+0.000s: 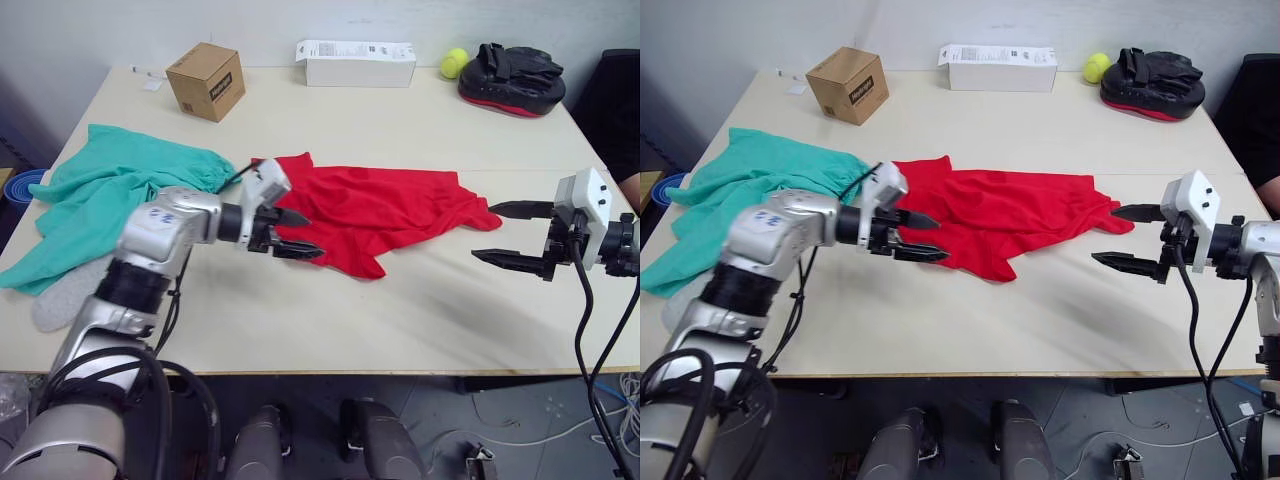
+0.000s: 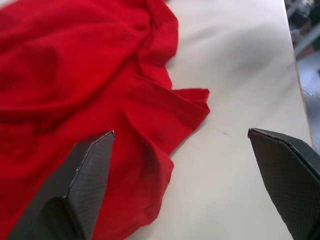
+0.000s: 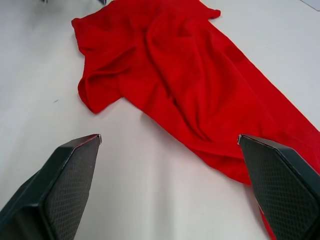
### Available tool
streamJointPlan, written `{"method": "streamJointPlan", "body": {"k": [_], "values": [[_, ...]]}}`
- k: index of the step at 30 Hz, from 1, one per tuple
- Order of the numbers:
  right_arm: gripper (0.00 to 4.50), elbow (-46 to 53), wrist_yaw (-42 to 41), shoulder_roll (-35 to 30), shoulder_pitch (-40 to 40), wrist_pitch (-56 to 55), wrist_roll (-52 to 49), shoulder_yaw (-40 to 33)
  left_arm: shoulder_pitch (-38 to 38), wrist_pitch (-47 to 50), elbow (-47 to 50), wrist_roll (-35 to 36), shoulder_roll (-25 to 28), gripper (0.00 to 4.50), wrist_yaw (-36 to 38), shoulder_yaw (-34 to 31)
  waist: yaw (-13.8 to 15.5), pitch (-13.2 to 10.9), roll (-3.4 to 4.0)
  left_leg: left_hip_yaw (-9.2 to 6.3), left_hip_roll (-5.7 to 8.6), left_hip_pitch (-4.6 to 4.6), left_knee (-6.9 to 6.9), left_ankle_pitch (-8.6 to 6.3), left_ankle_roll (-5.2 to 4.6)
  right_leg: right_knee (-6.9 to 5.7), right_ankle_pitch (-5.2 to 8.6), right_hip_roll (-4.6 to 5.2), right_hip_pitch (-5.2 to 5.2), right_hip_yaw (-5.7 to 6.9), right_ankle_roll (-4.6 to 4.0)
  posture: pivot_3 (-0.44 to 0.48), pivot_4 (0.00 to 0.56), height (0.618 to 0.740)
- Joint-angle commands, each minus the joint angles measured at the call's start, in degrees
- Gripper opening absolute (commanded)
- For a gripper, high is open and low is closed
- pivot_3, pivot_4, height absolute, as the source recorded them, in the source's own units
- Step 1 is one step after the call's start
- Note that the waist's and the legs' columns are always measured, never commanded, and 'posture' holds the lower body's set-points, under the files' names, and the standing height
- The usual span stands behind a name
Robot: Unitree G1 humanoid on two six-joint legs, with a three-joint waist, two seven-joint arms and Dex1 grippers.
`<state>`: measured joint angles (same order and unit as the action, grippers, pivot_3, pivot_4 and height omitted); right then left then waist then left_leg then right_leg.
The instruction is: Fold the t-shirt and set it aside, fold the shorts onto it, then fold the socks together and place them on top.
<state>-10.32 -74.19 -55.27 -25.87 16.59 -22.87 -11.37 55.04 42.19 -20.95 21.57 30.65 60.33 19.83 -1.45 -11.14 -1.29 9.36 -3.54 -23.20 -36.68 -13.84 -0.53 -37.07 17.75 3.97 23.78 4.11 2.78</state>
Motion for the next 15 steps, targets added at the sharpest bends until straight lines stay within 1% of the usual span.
{"method": "streamJointPlan", "body": {"k": [1,4,7,10,14,15], "values": [[4.50,4.04,1.60,-0.76,0.95,1.19,-1.87,-2.85,6.13,-2.73,-11.51,-4.58,-4.79,4.49,1.44,1.22,0.02,-0.02,-0.03,-0.02,-0.01,-0.04,-0.13,-0.02,-0.04,-0.03,0.00,0.01,0.00,0.00,0.00,0.000,0.150,0.740],[4.50,7.81,2.86,-0.85,3.27,2.97,-3.09,-4.04,9.71,-6.83,-19.87,-7.82,-9.04,4.49,2.17,1.30,-0.13,-0.03,-0.06,-0.05,-0.04,-0.11,-0.30,-0.16,-0.08,-0.05,0.00,0.03,0.01,0.00,0.00,0.000,0.150,0.740],[4.50,11.59,4.32,-0.88,5.83,4.75,-4.36,-5.48,12.61,-8.29,-27.05,-10.70,-12.31,4.49,2.08,1.00,-0.10,-0.04,-0.07,-0.05,-0.05,-0.14,-0.32,-0.21,-0.09,-0.04,0.01,0.05,0.02,0.02,0.01,0.000,0.150,0.740],[4.50,13.81,5.84,-0.91,7.48,6.13,-5.13,-6.72,13.92,-9.89,-31.02,-13.04,-13.85,3.88,3.70,1.05,-0.16,-0.06,-0.10,-0.04,-0.05,-0.14,-0.34,-0.23,-0.10,-0.04,0.01,0.05,0.02,0.03,0.01,0.000,0.150,0.740],[4.50,14.44,7.33,-1.29,8.52,6.30,-4.73,-7.52,14.69,-8.53,-33.53,-13.47,-15.35,2.65,7.26,-0.37,-0.11,-0.08,-0.13,-0.05,-0.06,-0.14,-0.37,-0.24,-0.11,-0.06,0.01,0.05,0.02,0.05,0.01,0.000,0.150,0.740],[4.50,14.01,7.81,-1.41,8.39,5.88,-4.15,-7.43,14.68,-8.40,-33.65,-13.49,-15.56,2.28,8.20,-0.63,-0.10,-0.08,-0.13,-0.05,-0.06,-0.14,-0.38,-0.25,-0.13,-0.06,0.01,0.05,0.02,0.05,0.01,0.000,0.150,0.740]]}}
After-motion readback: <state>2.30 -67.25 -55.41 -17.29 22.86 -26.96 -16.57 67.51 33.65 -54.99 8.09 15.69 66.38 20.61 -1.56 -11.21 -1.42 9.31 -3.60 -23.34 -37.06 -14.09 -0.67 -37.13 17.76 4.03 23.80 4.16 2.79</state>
